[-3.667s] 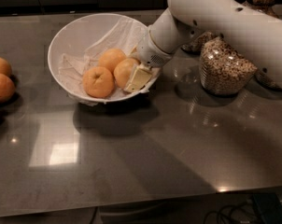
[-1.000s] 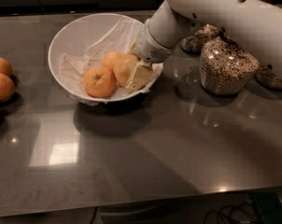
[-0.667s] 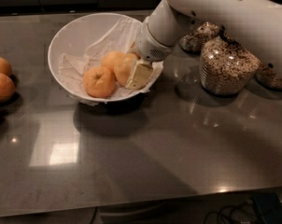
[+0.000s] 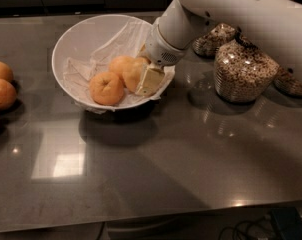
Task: Pick orange from white bowl
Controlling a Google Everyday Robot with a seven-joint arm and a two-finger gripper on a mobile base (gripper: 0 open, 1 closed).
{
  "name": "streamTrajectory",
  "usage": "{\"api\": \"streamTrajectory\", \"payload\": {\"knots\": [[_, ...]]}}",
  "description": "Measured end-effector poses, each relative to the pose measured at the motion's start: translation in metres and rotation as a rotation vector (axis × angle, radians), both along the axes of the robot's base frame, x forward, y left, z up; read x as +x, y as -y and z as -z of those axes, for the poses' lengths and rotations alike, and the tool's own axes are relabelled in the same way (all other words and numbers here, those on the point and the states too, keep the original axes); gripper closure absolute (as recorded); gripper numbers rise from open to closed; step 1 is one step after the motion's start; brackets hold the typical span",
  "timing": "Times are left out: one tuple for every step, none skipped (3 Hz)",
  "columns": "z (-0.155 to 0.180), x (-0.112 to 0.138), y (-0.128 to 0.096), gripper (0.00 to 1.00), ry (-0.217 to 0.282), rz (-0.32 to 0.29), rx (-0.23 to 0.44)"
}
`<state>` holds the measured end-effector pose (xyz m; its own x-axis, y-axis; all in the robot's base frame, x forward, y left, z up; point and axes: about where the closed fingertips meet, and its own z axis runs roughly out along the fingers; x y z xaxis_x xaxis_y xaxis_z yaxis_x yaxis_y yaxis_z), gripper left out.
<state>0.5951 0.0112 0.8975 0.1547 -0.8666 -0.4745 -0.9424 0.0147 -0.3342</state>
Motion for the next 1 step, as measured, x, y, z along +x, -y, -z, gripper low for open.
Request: {"api": "streamTrajectory", "payload": {"knots": [[0.0000, 0.0000, 0.0000, 1.00, 0.000, 0.000, 0.000]]}}
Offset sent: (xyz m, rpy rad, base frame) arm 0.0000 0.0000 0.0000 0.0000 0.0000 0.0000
